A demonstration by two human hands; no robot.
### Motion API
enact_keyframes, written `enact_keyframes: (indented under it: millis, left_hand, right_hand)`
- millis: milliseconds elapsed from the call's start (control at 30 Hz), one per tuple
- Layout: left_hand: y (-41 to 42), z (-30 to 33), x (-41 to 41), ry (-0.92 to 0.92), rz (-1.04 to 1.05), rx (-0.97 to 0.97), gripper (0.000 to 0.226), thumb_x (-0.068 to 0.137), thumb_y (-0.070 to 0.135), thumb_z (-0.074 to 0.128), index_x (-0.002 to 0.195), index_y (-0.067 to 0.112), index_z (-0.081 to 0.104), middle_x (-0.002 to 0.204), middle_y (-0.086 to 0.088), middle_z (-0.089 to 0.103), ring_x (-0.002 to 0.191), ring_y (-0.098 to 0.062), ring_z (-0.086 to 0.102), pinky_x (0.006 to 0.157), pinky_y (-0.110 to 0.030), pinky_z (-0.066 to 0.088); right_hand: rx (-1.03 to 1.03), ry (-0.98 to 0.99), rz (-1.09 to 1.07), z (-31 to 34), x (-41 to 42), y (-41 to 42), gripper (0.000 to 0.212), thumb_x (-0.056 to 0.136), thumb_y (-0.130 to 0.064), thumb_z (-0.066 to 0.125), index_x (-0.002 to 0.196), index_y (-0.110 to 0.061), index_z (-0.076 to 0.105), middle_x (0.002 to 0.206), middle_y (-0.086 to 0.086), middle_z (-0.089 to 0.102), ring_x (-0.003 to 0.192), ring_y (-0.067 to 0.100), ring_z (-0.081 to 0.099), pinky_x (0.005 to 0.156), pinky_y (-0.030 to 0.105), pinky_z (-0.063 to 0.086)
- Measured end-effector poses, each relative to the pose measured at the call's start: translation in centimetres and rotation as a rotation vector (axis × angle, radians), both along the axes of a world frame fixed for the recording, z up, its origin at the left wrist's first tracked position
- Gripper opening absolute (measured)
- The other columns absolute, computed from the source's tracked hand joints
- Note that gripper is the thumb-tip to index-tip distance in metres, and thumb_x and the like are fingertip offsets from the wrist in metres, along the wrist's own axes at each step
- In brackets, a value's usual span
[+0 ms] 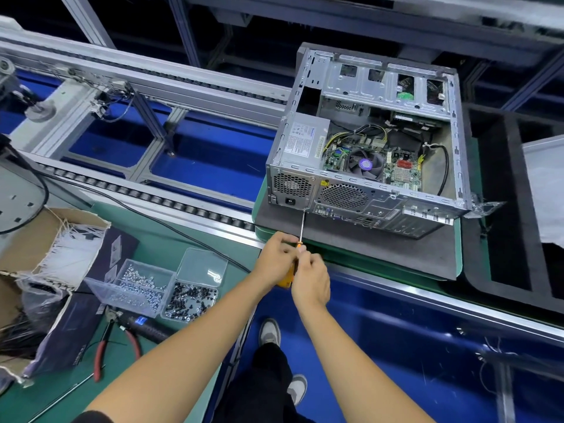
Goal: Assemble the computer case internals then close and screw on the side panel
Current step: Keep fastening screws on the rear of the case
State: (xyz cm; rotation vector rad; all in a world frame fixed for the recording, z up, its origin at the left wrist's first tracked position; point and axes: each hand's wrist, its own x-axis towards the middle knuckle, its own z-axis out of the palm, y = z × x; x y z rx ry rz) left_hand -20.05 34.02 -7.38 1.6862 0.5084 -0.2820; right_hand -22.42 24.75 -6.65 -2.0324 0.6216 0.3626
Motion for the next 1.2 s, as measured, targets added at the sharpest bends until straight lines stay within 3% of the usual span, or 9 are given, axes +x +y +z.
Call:
enact_keyframes:
  millis: [100,200,300,400,500,700,867,967,1200]
  left_hand:
    - [-1.0,0.1,0.1,0.038,0.065,-0.098,0.017,0.097,0.014,0.067,0.110,0.011,0.057,0.077,-0.004,0.062,0.067,-0.012,0.059,0.058,-0.020,0.050]
    - [-1.7,0.4,0.0,0.080,0.142,-0.290,0.024,0.099,0.009,0.063,0.119,-0.001,0.054,0.080,-0.011,0.063,0.066,-0.018,0.062,0.053,-0.026,0.054]
    - [-2.1,0.6,-0.2,0.076,0.140,-0.380,0.022,0.101,0.017,0.063,0.117,0.006,0.054,0.097,-0.010,0.060,0.074,-0.014,0.062,0.053,-0.027,0.053]
    - [-2.2,0.4,-0.4,0.064,0.151,-0.368,0.025,0.102,0.027,0.062,0.113,0.010,0.047,0.089,-0.003,0.052,0.055,-0.009,0.046,0.044,-0.022,0.032]
    - [-2.3,0.5,0.1,0.069,0.132,-0.367,0.023,0.106,0.033,0.051,0.108,0.012,0.043,0.077,-0.004,0.053,0.047,-0.011,0.038,0.041,-0.022,0.027]
    - [-2.6,0.2,0.3,0.043,0.172,-0.244,0.010,0.107,0.014,0.036,0.104,0.008,0.043,0.078,-0.009,0.056,0.047,-0.013,0.042,0.042,-0.028,0.035]
    - [-2.4,-0.1,-0.3,0.002,0.291,-0.250,0.017,0.095,0.015,0.070,0.105,0.014,0.056,0.073,-0.002,0.055,0.052,-0.011,0.047,0.047,-0.024,0.044]
    - [-2.7,-0.6,-0.4,-0.022,0.319,-0.210,0.020,0.091,0.018,0.076,0.100,0.017,0.058,0.069,0.003,0.054,0.054,-0.012,0.045,0.046,-0.026,0.042]
    - [-2.4,-0.8,0.6,0.070,0.303,-0.197,0.009,0.104,0.018,0.042,0.097,0.016,0.047,0.072,-0.004,0.047,0.047,-0.010,0.041,0.037,-0.023,0.030]
  right_hand:
    - [-0.307,-0.323,-0.003,2.4,0.7,-0.4,0.025,0.086,-0.046,0.046,0.097,-0.024,0.042,0.101,-0.003,0.043,0.092,0.027,0.048,0.075,0.038,0.038]
    - [-0.432,-0.710,0.077,5.3,4.1,-1.9,0.045,0.072,-0.039,0.055,0.111,-0.017,0.048,0.116,0.003,0.040,0.108,0.025,0.037,0.092,0.039,0.026]
    - [-0.605,-0.906,0.315,9.3,10.4,-4.1,0.052,0.071,-0.038,0.051,0.120,-0.021,0.047,0.125,0.003,0.040,0.117,0.024,0.037,0.102,0.043,0.024]
    - [-0.837,-0.802,0.722,12.3,15.9,-6.1,0.055,0.076,-0.050,0.039,0.120,-0.021,0.053,0.111,0.004,0.055,0.104,0.026,0.052,0.096,0.044,0.036]
    - [-0.781,-0.485,1.088,12.8,18.1,-6.9,0.052,0.091,-0.055,0.038,0.129,-0.023,0.055,0.104,0.009,0.069,0.089,0.028,0.060,0.075,0.042,0.040]
    - [-0.746,-0.545,1.116,12.1,18.7,-7.0,0.042,0.094,-0.051,0.041,0.130,-0.034,0.054,0.104,0.007,0.072,0.082,0.027,0.057,0.068,0.038,0.038]
    - [-0.750,-0.509,1.114,12.0,18.9,-7.1,0.043,0.094,-0.054,0.039,0.130,-0.034,0.052,0.100,0.007,0.071,0.079,0.025,0.053,0.067,0.037,0.036]
    - [-0.765,-0.506,1.114,12.0,19.0,-7.0,0.043,0.096,-0.055,0.040,0.131,-0.034,0.052,0.101,0.006,0.071,0.081,0.025,0.055,0.067,0.037,0.037]
    - [-0.763,-0.494,1.112,12.0,18.9,-7.0,0.044,0.096,-0.055,0.041,0.131,-0.031,0.052,0.096,0.003,0.064,0.082,0.025,0.054,0.068,0.037,0.038]
